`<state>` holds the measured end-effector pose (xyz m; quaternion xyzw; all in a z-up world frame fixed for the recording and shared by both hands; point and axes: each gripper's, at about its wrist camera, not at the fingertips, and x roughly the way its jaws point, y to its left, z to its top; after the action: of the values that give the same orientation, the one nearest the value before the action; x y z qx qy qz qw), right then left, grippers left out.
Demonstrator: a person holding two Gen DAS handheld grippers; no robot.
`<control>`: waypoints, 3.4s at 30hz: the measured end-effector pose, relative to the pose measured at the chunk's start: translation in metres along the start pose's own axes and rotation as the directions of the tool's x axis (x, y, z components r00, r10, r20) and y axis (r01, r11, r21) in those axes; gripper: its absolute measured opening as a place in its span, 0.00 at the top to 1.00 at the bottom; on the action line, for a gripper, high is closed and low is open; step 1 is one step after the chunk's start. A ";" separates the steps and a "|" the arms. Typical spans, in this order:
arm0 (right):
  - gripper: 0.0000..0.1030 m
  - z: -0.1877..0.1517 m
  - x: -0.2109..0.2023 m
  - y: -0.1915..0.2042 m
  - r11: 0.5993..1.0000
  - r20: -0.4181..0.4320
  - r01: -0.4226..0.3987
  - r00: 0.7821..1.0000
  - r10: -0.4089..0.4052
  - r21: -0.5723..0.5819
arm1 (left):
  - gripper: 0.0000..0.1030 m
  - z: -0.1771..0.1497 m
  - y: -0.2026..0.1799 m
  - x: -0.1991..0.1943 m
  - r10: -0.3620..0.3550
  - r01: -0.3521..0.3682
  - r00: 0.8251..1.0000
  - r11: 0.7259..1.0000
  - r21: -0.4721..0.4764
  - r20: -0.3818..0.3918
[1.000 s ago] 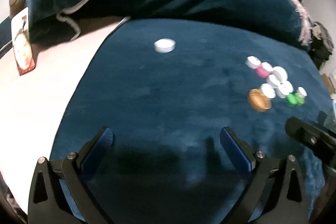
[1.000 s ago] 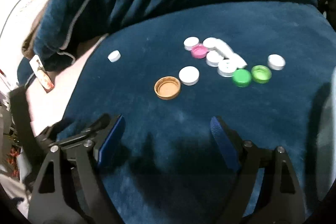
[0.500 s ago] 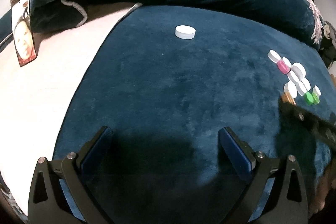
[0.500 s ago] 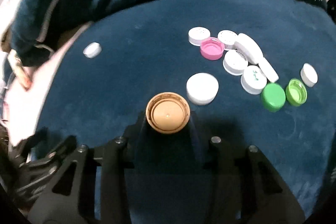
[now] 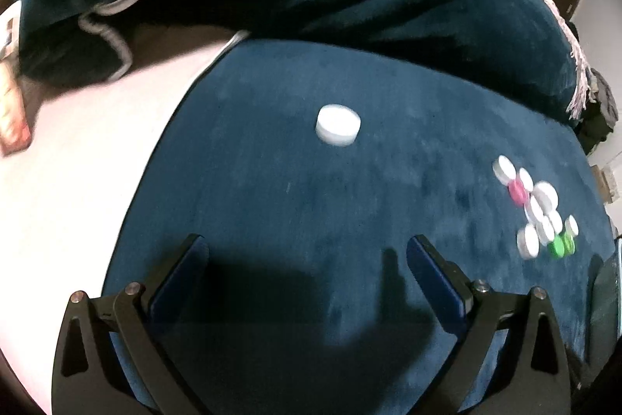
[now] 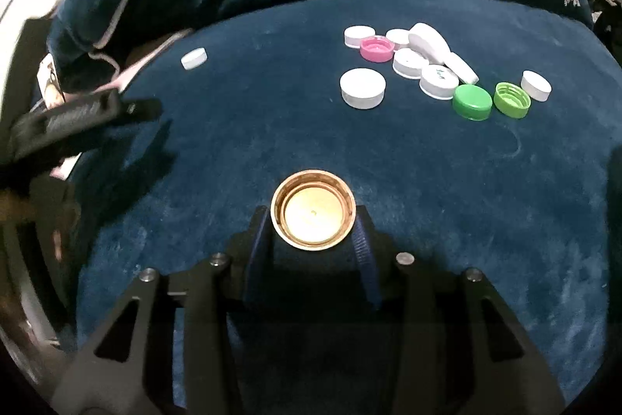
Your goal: Organize objects
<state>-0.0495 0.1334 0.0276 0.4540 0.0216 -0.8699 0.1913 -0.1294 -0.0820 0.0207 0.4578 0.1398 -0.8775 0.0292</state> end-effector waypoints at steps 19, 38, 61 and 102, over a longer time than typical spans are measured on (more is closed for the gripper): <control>0.52 -0.001 0.009 0.003 1.000 0.046 -0.016 0.999 0.017 -0.003 | 0.68 0.047 -0.008 0.047 -0.095 0.092 0.995 0.988 0.127 0.015; 0.61 0.000 -0.029 -0.009 0.974 -0.021 -0.116 0.992 0.122 0.193 | 0.68 -0.081 -0.032 -0.062 -0.167 0.169 0.985 0.984 0.057 -0.037; 0.61 -0.035 -0.185 -0.084 0.947 0.195 -0.019 0.980 -0.047 0.321 | 0.68 -0.094 -0.200 -0.163 -0.387 0.350 0.921 0.865 0.359 0.036; 0.01 -0.029 -0.283 -0.189 0.853 0.402 0.157 0.830 -0.387 0.498 | 0.01 -0.101 -0.333 -0.174 -0.383 0.275 0.917 0.807 0.523 0.109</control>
<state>0.0526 0.4029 0.2107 0.2426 -0.1605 -0.9555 -0.0480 -0.0079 0.2516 0.1801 0.3236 -0.0173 -0.9181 -0.2283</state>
